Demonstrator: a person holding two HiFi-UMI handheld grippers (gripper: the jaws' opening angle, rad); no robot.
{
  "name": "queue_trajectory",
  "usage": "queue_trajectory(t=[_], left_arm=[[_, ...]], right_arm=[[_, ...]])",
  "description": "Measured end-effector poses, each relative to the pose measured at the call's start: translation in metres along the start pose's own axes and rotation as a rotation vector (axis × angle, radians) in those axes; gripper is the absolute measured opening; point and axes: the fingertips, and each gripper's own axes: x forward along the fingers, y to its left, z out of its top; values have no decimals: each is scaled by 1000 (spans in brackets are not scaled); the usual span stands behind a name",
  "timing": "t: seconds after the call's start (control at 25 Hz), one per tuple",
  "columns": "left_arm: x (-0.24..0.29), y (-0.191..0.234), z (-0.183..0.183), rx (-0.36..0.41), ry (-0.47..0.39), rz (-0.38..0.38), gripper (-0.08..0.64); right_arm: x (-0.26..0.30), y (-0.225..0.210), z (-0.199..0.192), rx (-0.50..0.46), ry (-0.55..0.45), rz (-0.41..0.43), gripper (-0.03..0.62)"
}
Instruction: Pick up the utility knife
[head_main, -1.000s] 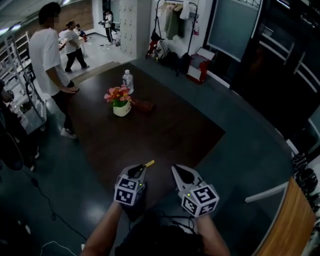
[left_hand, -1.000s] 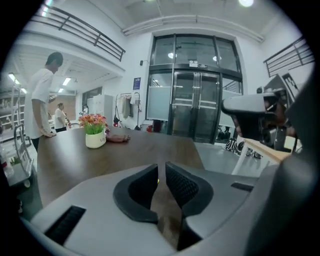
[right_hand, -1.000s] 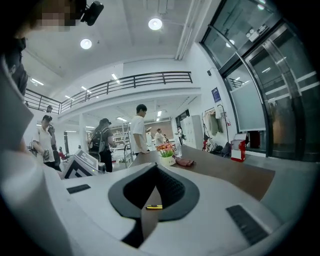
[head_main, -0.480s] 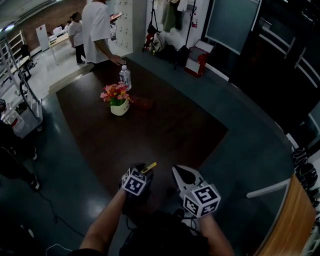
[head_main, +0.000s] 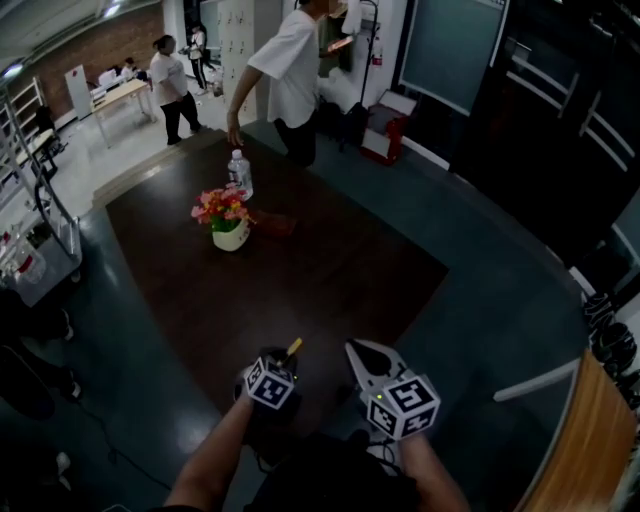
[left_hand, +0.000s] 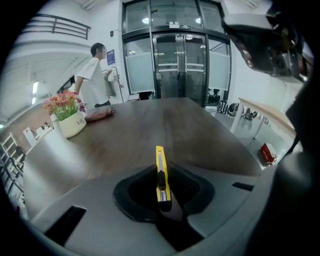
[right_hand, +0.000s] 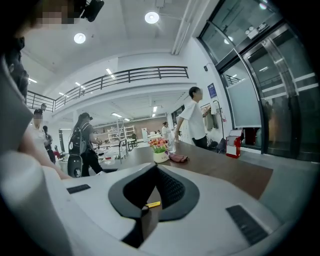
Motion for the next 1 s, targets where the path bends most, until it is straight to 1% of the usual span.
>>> queue_trajectory(t=[0.12, 0.24, 0.32, 0.4, 0.52, 0.64, 0.76, 1.0], left_arm=[[2, 2, 0, -3, 3, 23, 71], [3, 0, -2, -34, 21, -2, 69], [-1, -3, 2, -55, -4, -11, 69], [-10, -5, 11, -79, -52, -9, 69], [-29, -7, 29, -154, -134, 4, 69], [-57, -17, 61, -212, -256, 9, 69], [-90, -31, 96, -240, -367, 21, 69], [-144, -51, 165, -272, -559, 53, 69]], right_arm=[[-1, 1, 7, -9, -17, -3, 11], [-2, 3, 10, -9, -32, -18, 11], [-4, 4, 10, -7, -42, -29, 11], [-7, 5, 11, -13, -52, -31, 11], [-13, 6, 14, -25, -63, -24, 11], [-22, 3, 21, -34, -84, -17, 11], [-34, -2, 31, -39, -115, -2, 11], [-60, -16, 53, -48, -192, 29, 11]])
